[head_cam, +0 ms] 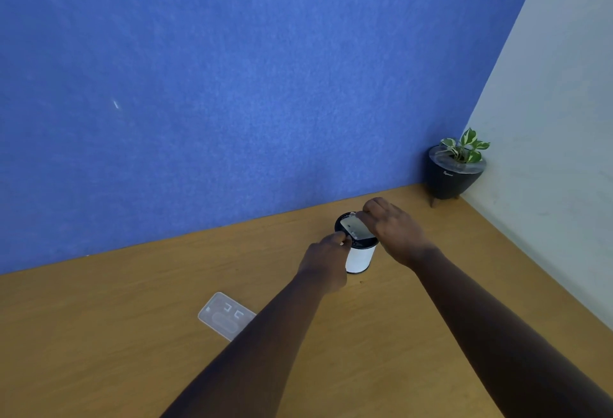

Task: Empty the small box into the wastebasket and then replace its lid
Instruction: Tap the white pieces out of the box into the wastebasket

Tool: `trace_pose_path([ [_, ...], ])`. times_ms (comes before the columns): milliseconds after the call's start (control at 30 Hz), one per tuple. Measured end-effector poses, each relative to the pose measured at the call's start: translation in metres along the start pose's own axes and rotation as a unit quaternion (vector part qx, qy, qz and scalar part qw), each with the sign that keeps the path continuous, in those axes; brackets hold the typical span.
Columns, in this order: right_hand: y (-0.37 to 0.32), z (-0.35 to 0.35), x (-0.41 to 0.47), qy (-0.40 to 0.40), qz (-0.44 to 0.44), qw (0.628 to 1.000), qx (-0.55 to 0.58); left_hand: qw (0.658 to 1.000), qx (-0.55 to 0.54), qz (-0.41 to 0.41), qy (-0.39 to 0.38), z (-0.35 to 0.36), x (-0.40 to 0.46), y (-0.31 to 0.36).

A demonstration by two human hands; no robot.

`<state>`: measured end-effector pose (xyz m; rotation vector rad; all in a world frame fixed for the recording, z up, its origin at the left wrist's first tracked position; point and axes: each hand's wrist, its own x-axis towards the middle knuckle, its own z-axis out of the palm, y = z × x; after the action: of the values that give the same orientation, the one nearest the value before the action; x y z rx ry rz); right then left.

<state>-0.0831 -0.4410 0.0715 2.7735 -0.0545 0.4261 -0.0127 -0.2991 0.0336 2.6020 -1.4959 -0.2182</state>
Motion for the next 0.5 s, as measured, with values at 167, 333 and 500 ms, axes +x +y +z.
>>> trace_pose_path([
  [167, 0.0, 0.007, -0.006, 0.033, -0.032, 0.999, 0.004, 1.0, 0.002, 0.0, 0.0, -0.001, 0.0, -0.001],
  [333, 0.0, 0.01, -0.017, 0.065, -0.04, 0.997, 0.016, 1.0, 0.014, 0.0, 0.003, -0.002, -0.001, 0.001],
  [500, 0.002, 0.015, -0.026, 0.084, -0.042, 0.995, 0.019, 1.0, 0.031, 0.0, 0.003, -0.003, 0.0, 0.001],
])
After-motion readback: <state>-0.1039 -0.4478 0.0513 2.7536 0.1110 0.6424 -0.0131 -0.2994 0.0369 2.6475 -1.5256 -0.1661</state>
